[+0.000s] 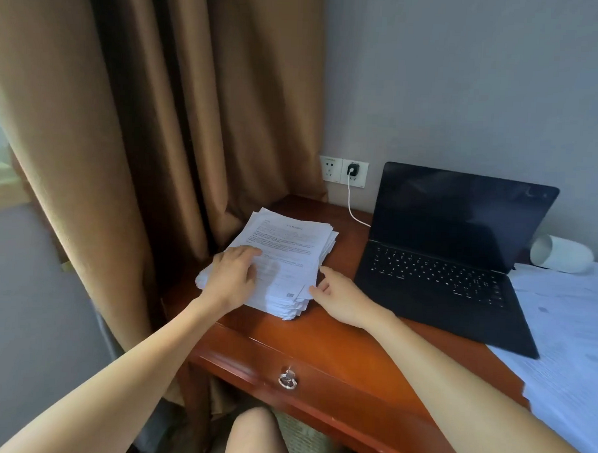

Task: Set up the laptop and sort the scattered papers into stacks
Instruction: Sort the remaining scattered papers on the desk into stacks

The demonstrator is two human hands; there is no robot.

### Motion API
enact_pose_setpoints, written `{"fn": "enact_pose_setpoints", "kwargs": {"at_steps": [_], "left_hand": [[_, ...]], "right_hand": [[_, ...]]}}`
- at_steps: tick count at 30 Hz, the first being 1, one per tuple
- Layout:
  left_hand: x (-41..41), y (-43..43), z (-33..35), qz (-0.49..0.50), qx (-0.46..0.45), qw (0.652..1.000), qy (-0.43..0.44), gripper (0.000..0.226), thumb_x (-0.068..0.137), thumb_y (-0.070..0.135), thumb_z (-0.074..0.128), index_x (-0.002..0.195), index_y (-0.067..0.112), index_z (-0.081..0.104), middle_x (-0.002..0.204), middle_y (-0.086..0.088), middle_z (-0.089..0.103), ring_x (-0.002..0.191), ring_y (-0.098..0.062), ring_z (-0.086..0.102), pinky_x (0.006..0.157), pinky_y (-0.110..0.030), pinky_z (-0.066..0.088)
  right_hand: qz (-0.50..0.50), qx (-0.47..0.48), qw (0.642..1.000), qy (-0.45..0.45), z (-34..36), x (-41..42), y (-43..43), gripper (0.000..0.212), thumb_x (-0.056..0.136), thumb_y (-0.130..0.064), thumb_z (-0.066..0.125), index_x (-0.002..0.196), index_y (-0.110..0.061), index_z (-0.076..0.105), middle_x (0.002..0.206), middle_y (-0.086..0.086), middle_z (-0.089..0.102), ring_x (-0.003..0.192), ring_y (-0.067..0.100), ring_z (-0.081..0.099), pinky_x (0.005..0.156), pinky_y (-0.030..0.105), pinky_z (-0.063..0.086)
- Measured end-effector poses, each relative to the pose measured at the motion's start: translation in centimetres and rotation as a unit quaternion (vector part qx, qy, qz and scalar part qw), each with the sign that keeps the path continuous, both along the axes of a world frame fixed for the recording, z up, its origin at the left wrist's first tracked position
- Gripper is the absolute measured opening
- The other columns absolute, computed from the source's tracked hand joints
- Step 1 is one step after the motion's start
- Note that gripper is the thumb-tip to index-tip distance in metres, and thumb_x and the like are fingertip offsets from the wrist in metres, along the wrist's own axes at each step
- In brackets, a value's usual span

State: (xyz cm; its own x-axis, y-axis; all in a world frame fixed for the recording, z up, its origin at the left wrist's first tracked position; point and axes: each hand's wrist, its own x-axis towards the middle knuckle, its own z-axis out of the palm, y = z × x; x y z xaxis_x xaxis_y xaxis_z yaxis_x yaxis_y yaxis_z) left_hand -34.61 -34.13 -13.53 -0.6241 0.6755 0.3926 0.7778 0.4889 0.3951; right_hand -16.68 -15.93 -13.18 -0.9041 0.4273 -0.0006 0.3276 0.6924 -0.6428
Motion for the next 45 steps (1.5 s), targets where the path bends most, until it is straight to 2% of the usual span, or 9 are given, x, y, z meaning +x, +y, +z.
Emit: {"fn": "enact_pose_setpoints", "kwargs": {"at_steps": [4,11,18,23,26,31,36,41,45], "left_hand": [[3.9,0.8,0.4,-0.070,-0.003,0.997,0.016,0.038,0.100,0.010,0.052,0.136,0.017,0.062,0.143,-0.002,0.061,0.136,-0.026,0.050,0.116,-0.039,0.027],[12.2,4.3,0.5,-0.159,-0.005,0.987,0.026,0.034,0.107,0.020,0.049,0.139,0.023,0.057,0.144,0.001,0.059,0.137,-0.022,0.048,0.119,-0.040,0.029],[18.3,9.4,-0.5,-0.227,0.000,0.974,0.024,0.035,0.105,0.018,0.053,0.140,0.021,0.058,0.144,0.001,0.060,0.140,-0.021,0.046,0.118,-0.041,0.031],[20.5,13.7,-1.7,-0.260,0.010,0.965,0.034,0.035,0.105,0.022,0.053,0.139,0.022,0.058,0.145,0.005,0.057,0.143,-0.017,0.043,0.121,-0.039,0.028],[19.4,15.8,-2.4,-0.235,0.014,0.972,0.028,0.040,0.104,0.037,0.047,0.139,0.021,0.058,0.147,0.002,0.055,0.145,-0.020,0.041,0.120,-0.042,0.026],[16.5,17.6,-3.4,-0.178,-0.028,0.984,0.001,0.080,0.088,0.073,0.025,0.147,0.026,0.051,0.159,-0.001,0.042,0.151,-0.022,0.029,0.120,-0.052,0.023],[16.6,18.4,-3.6,-0.150,-0.093,0.984,-0.011,0.111,0.071,0.099,0.017,0.159,0.033,0.033,0.169,-0.003,0.024,0.158,-0.028,0.011,0.126,-0.059,0.005],[16.5,18.0,-3.9,-0.148,-0.119,0.982,0.004,0.117,0.066,0.103,0.018,0.159,0.033,0.032,0.171,-0.005,0.019,0.160,-0.028,0.006,0.128,-0.055,0.011],[16.6,17.8,-3.7,-0.139,-0.110,0.984,0.006,0.113,0.070,0.101,0.017,0.158,0.032,0.036,0.171,-0.004,0.022,0.160,-0.026,0.008,0.129,-0.052,0.013]], "right_hand": [[0.018,0.033,0.999,0.003,0.3,6.1,-0.3,0.055,0.102,-0.037,0.052,0.154,-0.026,0.037,0.122,-0.012,0.052,0.105,0.002,0.056,0.093,0.021,0.049],[-0.075,0.078,0.994,0.033,1.1,17.5,2.2,0.043,0.102,-0.027,0.052,0.145,-0.028,0.048,0.115,-0.018,0.053,0.101,0.001,0.057,0.092,0.023,0.050],[-0.198,0.121,0.972,0.044,0.7,25.8,6.2,0.038,0.101,-0.023,0.051,0.139,-0.020,0.054,0.114,-0.009,0.057,0.102,0.008,0.058,0.094,0.030,0.051],[-0.303,0.161,0.939,0.036,-0.9,28.4,9.3,0.037,0.100,-0.024,0.050,0.136,-0.019,0.057,0.126,0.002,0.062,0.121,0.021,0.052,0.101,0.037,0.046],[-0.352,0.180,0.919,0.009,-1.6,27.9,10.8,0.043,0.102,-0.031,0.047,0.143,-0.017,0.051,0.138,0.005,0.056,0.131,0.025,0.043,0.109,0.039,0.039],[-0.393,0.224,0.891,-0.038,-3.0,25.4,11.6,0.055,0.102,-0.046,0.039,0.150,-0.018,0.040,0.148,0.004,0.049,0.137,0.026,0.038,0.114,0.041,0.032],[-0.424,0.277,0.861,-0.053,-4.9,24.7,11.4,0.075,0.094,-0.065,0.031,0.152,-0.017,0.030,0.156,0.011,0.036,0.142,0.031,0.029,0.117,0.048,0.026],[-0.390,0.271,0.877,-0.074,-4.8,24.8,11.2,0.101,0.080,-0.090,0.029,0.155,-0.024,0.022,0.155,-0.003,0.036,0.141,0.024,0.025,0.117,0.047,0.023],[-0.385,0.248,0.887,-0.064,-4.3,25.1,11.0,0.099,0.080,-0.089,0.034,0.156,-0.026,0.022,0.158,-0.003,0.032,0.143,0.023,0.021,0.118,0.045,0.021]]}}
